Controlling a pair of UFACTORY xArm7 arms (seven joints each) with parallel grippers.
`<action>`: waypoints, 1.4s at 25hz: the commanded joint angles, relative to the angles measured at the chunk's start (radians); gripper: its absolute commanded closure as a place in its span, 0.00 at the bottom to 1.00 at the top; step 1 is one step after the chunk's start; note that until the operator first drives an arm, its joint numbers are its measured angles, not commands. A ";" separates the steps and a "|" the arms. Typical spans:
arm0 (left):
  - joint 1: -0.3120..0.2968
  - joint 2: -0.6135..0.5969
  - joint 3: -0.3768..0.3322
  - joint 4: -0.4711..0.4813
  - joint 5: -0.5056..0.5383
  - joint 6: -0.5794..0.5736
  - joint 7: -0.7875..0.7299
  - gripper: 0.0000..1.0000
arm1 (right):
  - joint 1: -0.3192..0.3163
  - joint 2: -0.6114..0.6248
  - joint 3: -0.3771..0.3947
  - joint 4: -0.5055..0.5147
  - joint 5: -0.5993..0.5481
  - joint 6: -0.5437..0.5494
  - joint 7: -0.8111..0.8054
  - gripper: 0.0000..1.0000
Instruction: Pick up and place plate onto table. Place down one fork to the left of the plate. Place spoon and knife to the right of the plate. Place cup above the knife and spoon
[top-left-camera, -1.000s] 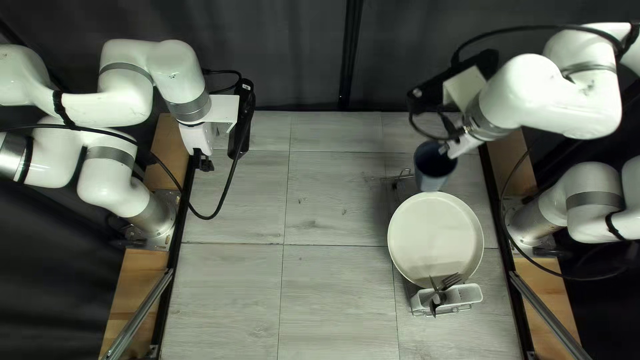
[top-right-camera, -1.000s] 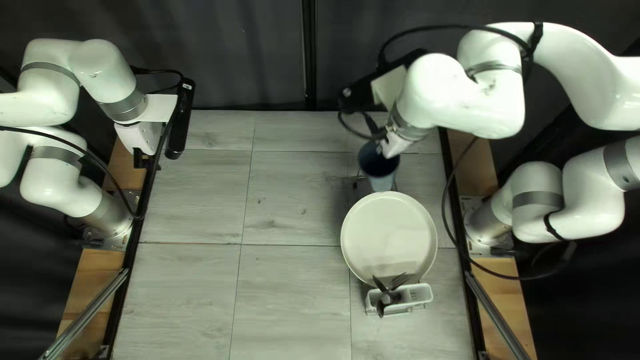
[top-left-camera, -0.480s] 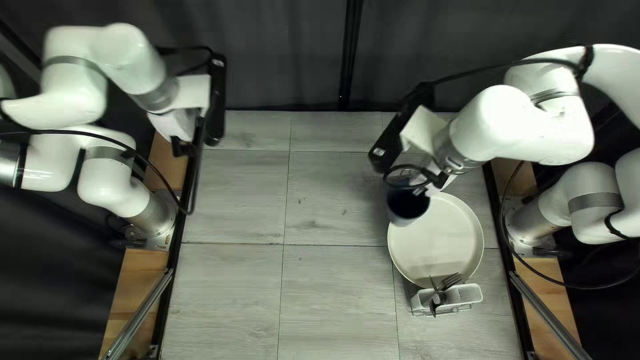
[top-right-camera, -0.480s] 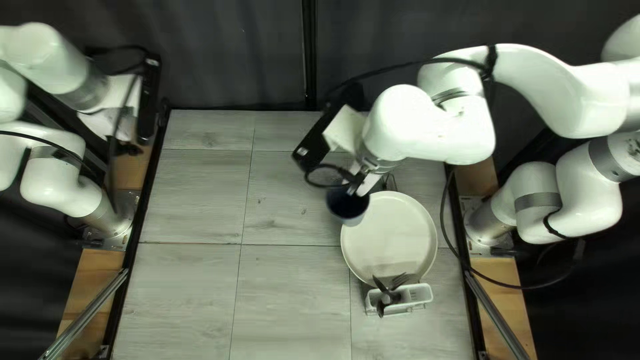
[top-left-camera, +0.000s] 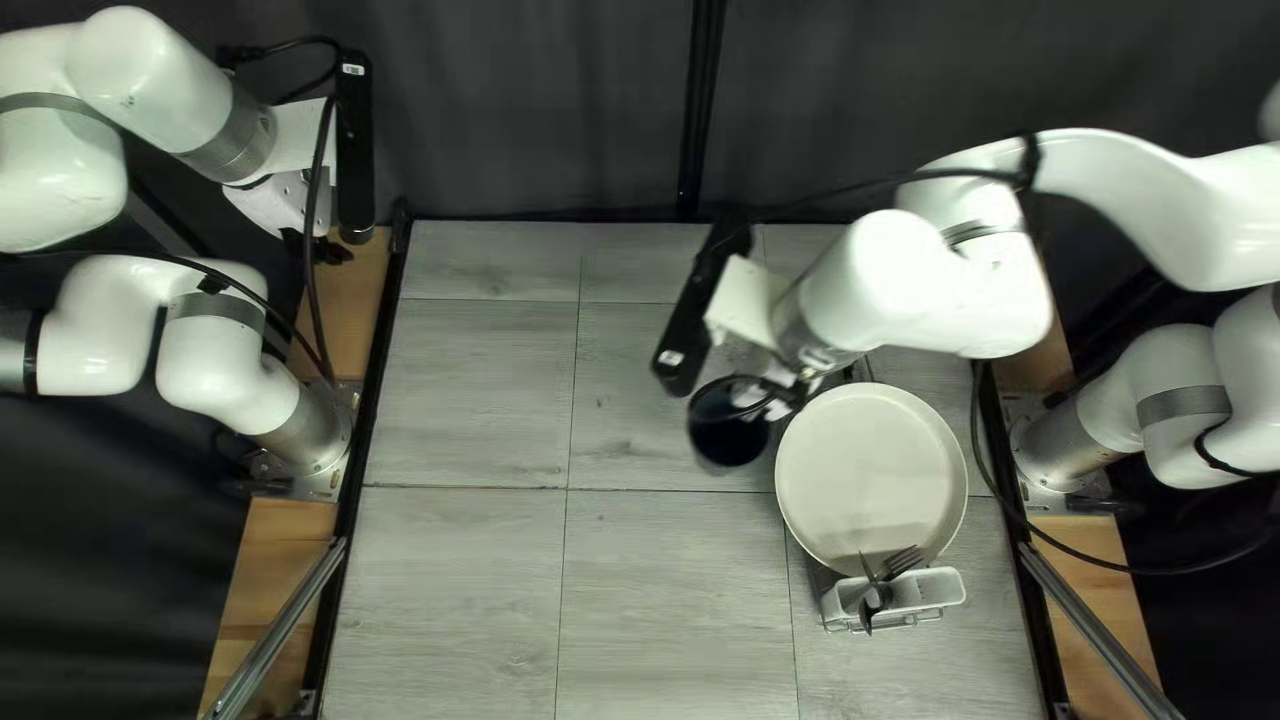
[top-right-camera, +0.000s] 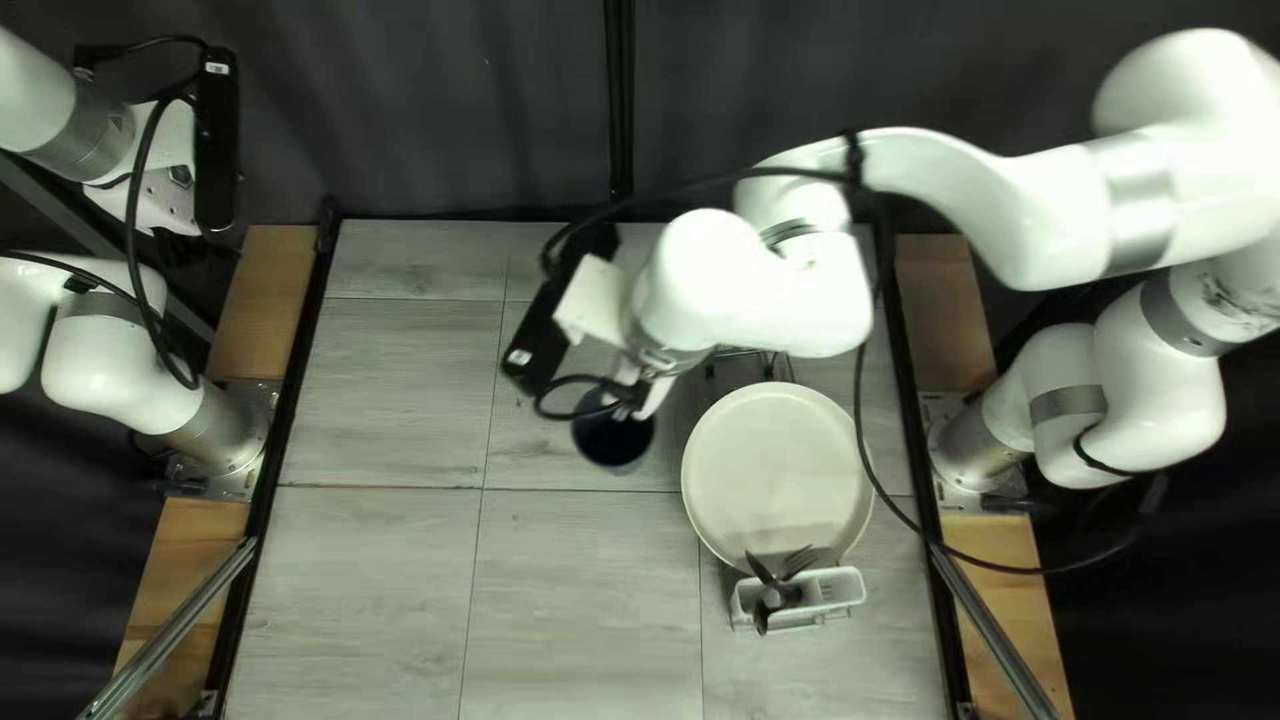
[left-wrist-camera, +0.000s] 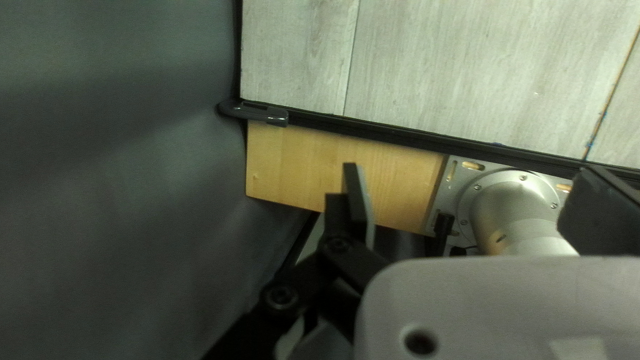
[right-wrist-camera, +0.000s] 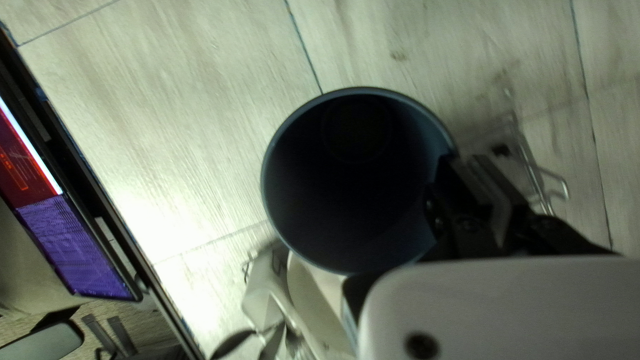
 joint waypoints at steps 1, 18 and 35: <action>0.000 0.000 0.000 0.000 0.000 0.000 0.000 0.00 | -0.007 0.125 -0.009 0.117 -0.033 -0.014 -0.060 1.00; 0.000 0.000 0.000 0.000 0.000 0.000 0.000 0.00 | -0.217 0.064 -0.103 -0.162 0.174 -0.275 -0.374 1.00; 0.000 0.000 0.000 0.000 0.000 0.000 0.000 0.00 | -0.245 0.077 -0.110 -0.256 0.256 -0.368 -0.409 1.00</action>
